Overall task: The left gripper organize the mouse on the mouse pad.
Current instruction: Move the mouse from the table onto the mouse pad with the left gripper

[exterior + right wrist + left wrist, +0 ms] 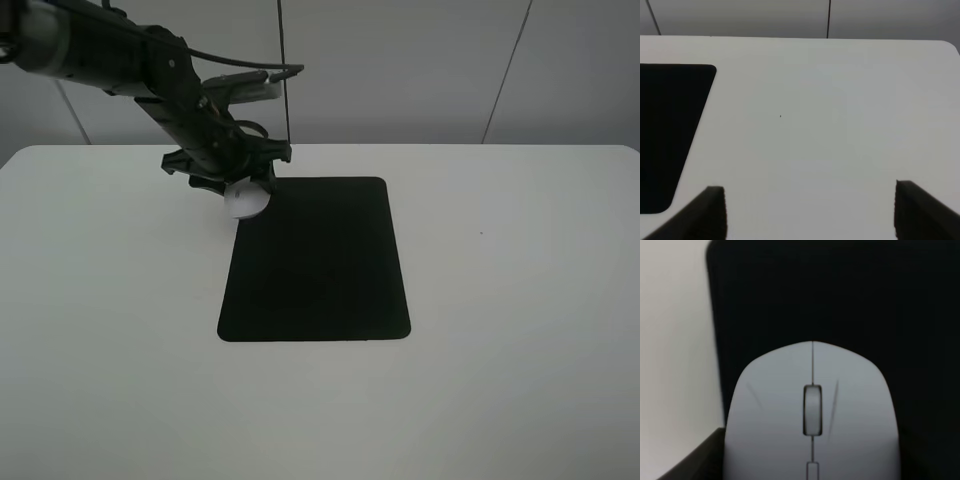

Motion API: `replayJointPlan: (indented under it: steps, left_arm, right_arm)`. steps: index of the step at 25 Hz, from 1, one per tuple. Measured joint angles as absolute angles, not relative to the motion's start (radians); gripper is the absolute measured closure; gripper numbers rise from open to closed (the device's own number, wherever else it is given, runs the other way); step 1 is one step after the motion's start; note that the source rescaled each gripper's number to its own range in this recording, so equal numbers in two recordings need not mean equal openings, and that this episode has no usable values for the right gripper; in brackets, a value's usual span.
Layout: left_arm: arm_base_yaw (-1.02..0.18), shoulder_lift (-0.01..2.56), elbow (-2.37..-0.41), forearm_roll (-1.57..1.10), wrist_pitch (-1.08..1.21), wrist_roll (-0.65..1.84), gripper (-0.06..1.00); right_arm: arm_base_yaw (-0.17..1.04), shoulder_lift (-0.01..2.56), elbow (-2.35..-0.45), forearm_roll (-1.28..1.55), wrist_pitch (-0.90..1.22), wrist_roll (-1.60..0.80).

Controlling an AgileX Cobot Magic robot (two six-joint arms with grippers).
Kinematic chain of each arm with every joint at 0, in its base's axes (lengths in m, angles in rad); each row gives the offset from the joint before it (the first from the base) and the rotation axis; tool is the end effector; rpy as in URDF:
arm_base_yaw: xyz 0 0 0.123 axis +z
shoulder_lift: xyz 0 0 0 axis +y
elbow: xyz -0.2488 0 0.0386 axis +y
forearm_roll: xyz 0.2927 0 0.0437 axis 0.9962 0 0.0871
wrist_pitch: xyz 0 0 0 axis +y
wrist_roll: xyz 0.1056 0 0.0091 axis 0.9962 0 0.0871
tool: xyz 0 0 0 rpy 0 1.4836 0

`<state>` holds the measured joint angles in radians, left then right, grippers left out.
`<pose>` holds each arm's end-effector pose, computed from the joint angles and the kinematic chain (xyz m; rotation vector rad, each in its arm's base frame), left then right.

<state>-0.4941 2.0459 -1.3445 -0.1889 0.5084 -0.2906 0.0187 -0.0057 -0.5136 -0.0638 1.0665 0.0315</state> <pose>0.3883 -0.2202 0.0763 0.0815 2.7483 -0.4036 0.0783 -0.0045 0.2964 0.0169 2.0294 -0.0445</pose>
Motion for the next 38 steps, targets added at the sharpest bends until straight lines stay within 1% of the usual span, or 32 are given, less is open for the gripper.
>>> replayJointPlan:
  steps: [4,15,21,30,38]
  left_arm:
    - [-0.542,2.112,-1.410,-0.187,0.539,-0.392,0.94]
    - [-0.657,2.254,-1.571,-0.187,0.629,-0.431,0.94]
    - [-0.673,2.276,-1.585,-0.165,0.636,-0.494,0.94]
    - [-0.675,2.277,-1.585,-0.114,0.633,-0.504,0.94]
    - [-0.675,2.277,-1.585,-0.110,0.585,-0.506,0.94]
  right_arm:
    - [0.019,-0.006,-0.514,-0.064,1.067,0.031]
    - [0.019,-0.006,-0.514,-0.064,1.067,0.031]
    - [0.019,-0.006,-0.514,-0.064,1.067,0.031]
    - [0.019,-0.006,-0.514,-0.064,1.067,0.031]
    - [0.019,-0.006,-0.514,-0.062,1.067,0.031]
